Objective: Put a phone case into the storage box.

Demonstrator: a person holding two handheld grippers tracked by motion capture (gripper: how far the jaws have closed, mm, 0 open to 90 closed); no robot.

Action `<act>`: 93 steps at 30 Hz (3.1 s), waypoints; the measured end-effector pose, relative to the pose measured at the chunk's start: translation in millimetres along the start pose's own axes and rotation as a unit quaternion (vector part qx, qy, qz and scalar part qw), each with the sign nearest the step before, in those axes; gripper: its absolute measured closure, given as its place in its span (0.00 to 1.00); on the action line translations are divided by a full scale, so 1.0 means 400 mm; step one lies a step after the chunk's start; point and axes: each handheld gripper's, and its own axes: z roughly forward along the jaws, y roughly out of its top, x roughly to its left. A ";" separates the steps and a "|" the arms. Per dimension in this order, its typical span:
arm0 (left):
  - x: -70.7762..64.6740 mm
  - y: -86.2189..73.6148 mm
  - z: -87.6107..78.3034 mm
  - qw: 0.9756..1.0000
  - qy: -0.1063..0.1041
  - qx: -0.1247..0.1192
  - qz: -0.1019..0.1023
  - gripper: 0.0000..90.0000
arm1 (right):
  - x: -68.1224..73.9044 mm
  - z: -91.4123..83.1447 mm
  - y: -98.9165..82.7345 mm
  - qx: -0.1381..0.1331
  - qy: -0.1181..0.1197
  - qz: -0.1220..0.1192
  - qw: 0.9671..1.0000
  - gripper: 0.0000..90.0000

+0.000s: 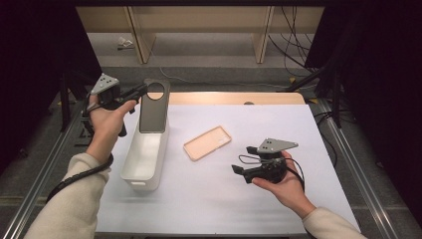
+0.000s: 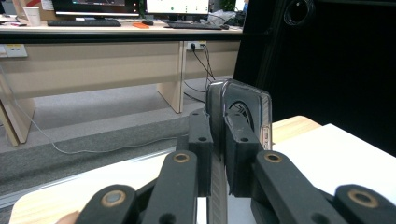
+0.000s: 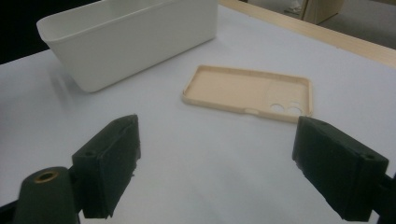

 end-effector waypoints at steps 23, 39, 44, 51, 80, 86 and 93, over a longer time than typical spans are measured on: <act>0.037 0.017 0.036 1.000 0.010 0.006 0.004 0.91 | -0.005 -0.001 0.000 -0.003 0.000 0.005 1.000 0.18; 0.064 0.010 0.071 1.000 0.015 0.013 -0.004 0.91 | -0.010 0.000 0.000 -0.005 -0.001 0.009 1.000 0.18; 0.073 0.005 0.077 1.000 0.018 0.016 -0.008 0.91 | -0.010 0.001 0.000 -0.006 -0.001 0.009 1.000 0.18; 0.091 0.004 0.081 0.999 0.026 0.018 -0.011 0.91 | -0.012 0.002 0.000 -0.005 -0.001 0.009 1.000 0.18; 0.119 -0.045 0.123 0.999 0.035 0.032 -0.025 0.91 | -0.014 0.000 0.001 -0.006 -0.001 0.012 1.000 0.18; 0.127 -0.067 0.134 0.998 0.040 0.039 -0.032 0.91 | -0.015 0.001 0.001 -0.006 0.000 0.011 1.000 0.18; 0.129 -0.090 0.147 0.997 0.039 0.047 -0.040 0.91 | -0.015 0.000 0.001 -0.006 0.001 0.011 1.000 0.18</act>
